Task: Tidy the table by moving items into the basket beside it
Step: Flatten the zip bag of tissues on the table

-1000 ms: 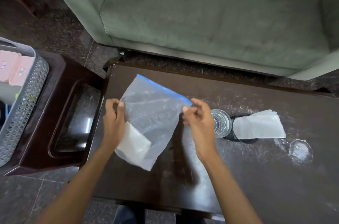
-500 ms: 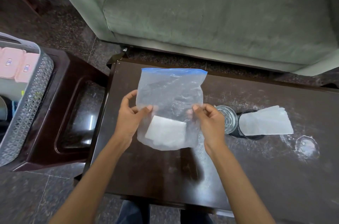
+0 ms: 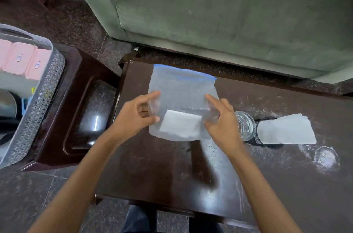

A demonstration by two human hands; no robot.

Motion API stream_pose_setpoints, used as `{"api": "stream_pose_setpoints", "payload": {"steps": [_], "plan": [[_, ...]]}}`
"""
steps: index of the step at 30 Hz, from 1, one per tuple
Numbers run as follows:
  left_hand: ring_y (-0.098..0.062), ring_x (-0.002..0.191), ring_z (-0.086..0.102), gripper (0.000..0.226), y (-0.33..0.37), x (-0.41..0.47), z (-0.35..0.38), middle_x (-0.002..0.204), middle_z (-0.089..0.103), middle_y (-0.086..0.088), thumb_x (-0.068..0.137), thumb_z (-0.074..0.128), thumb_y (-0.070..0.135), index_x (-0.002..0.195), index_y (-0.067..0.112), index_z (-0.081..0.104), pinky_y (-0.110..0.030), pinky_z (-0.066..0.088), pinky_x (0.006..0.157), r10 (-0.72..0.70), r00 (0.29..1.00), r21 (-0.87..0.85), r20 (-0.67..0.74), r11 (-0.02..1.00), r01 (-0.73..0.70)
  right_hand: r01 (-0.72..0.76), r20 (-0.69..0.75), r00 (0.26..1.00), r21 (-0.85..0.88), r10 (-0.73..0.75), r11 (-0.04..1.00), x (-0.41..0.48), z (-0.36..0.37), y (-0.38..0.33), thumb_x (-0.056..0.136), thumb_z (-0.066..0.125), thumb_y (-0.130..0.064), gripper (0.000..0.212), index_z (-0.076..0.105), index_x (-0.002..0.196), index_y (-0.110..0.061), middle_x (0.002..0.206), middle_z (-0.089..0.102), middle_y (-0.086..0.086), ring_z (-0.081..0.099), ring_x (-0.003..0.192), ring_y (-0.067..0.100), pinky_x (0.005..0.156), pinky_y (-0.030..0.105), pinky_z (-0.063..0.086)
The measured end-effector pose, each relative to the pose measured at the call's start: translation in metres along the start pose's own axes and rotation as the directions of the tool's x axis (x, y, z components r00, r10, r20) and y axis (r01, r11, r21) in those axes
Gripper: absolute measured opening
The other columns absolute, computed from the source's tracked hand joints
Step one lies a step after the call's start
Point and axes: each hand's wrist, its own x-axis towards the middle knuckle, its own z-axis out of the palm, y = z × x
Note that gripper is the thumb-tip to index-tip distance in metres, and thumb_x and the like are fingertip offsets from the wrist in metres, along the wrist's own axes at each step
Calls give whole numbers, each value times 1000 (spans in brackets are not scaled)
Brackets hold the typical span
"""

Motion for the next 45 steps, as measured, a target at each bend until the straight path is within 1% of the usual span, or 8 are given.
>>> {"api": "stream_pose_setpoints", "payload": {"steps": [6, 13, 19, 26, 30, 35, 41, 45], "plan": [[-13, 88, 53, 32, -10, 6, -17, 95, 53, 16, 66, 82, 25, 86, 40, 62, -22, 47, 78, 185, 977, 519, -102, 848, -107, 73, -120, 987, -244, -105, 967, 8, 6, -2, 71, 64, 4, 16, 70, 73, -11, 81, 48, -3, 34, 85, 16, 66, 19, 32], [0, 85, 62, 3, -1, -1, -10, 92, 65, 9, 89, 57, 18, 89, 16, 59, -13, 51, 72, -13, 992, -178, -124, 984, -9, -205, 264, 963, 615, 46, 762, 20, -17, -18, 75, 64, 11, 24, 60, 76, -12, 84, 69, -6, 62, 81, 9, 76, 23, 49], [-11, 87, 68, 17, 1, 0, -7, 93, 71, 10, 86, 56, 28, 100, 18, 57, -31, 58, 69, -120, 982, -458, -147, 888, 41, -413, 426, 891, 621, 155, 666, 21, 4, -10, 68, 68, -13, 32, 66, 100, -15, 101, 72, 2, 66, 98, 23, 91, 36, 52], [-12, 96, 69, 46, -9, -6, -16, 104, 72, 7, 69, 81, 18, 109, 25, 61, -23, 57, 70, -241, 969, -375, 58, 894, 245, -446, 406, 891, 698, 204, 560, 24, 13, -7, 74, 63, 11, 32, 64, 100, -7, 90, 74, 2, 70, 82, 20, 62, 31, 60], [-6, 82, 70, 32, -16, -4, -20, 89, 74, 10, 74, 73, 7, 99, 24, 62, -18, 55, 64, -262, 965, -337, -25, 911, 238, -529, 446, 845, 624, 293, 575, 25, 27, -5, 69, 66, 14, 42, 61, 108, -1, 92, 74, 5, 71, 80, 22, 61, 32, 61], [-12, 92, 69, 36, -17, -9, -48, 99, 72, 6, 71, 77, 8, 98, 27, 62, -22, 57, 74, -223, 975, -157, -17, 963, 217, -205, 419, 904, 242, 88, 948, 52, 13, -51, 64, 80, -3, 89, 36, 140, -21, 136, 46, -6, 46, 123, 8, 90, 15, 41], [-9, 90, 69, 35, -2, -17, -92, 94, 75, 8, 71, 75, 1, 97, 23, 67, -22, 55, 73, -152, 980, -141, 128, 975, 170, 22, 910, 403, -111, 93, 994, 100, 70, -129, 73, 75, -2, 37, 66, 108, -9, 102, 72, 9, 68, 91, 17, 88, 40, 54], [-13, 90, 69, 32, 1, -28, -132, 96, 75, 2, 72, 75, 1, 101, 13, 68, -27, 56, 76, -122, 992, -185, 14, 975, 122, 27, 906, 419, -77, 59, 997, 111, 97, -155, 73, 72, 4, 17, 72, 83, -10, 69, 73, -3, 67, 64, 8, 60, 26, 55]]}}
